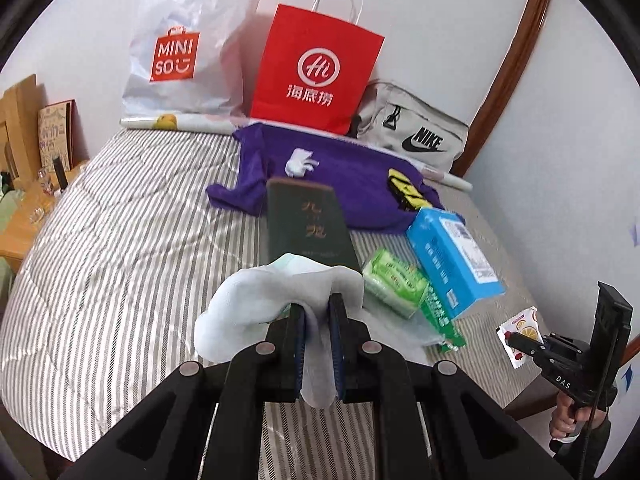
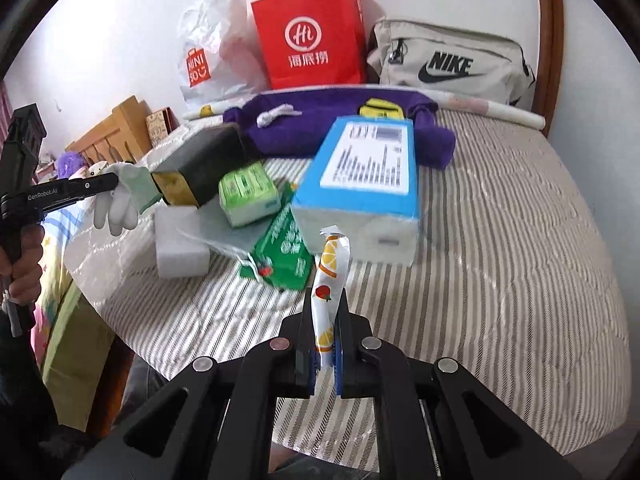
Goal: Organize soft objects
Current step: 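Carry gloves and snack packet onto the purple towel and open both grippers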
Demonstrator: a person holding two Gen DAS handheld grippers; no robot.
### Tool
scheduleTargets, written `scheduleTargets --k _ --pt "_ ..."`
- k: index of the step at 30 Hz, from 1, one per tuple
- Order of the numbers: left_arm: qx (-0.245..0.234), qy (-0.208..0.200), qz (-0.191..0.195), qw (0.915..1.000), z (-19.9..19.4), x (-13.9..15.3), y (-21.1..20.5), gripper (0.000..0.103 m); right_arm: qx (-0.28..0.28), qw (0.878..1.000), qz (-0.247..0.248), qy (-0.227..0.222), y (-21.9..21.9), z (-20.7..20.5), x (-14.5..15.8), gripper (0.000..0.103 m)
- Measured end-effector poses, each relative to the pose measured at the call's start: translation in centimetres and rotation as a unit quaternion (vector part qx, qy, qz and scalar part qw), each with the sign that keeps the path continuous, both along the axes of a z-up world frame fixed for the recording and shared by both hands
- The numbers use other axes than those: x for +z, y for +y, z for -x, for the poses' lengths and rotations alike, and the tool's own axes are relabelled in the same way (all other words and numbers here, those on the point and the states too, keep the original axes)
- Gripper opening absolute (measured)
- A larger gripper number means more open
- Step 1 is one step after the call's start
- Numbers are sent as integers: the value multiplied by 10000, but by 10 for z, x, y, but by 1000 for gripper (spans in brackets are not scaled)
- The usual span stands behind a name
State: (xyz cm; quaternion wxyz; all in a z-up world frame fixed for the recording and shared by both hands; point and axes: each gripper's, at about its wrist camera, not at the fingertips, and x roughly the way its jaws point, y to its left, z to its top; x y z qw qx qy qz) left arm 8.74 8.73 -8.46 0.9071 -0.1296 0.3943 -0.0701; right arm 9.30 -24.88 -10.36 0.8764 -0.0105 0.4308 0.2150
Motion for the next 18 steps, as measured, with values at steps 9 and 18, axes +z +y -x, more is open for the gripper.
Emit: scheduleTargets --k 9,18 --pt "-39 -247 -13 9997 -14 30 -2 11 120 9995 -196 -232 2 -19 30 6" --pt "16 -220 4 9998 -49 40 -1 11 203 9989 -273 -336 10 -58 49 6"
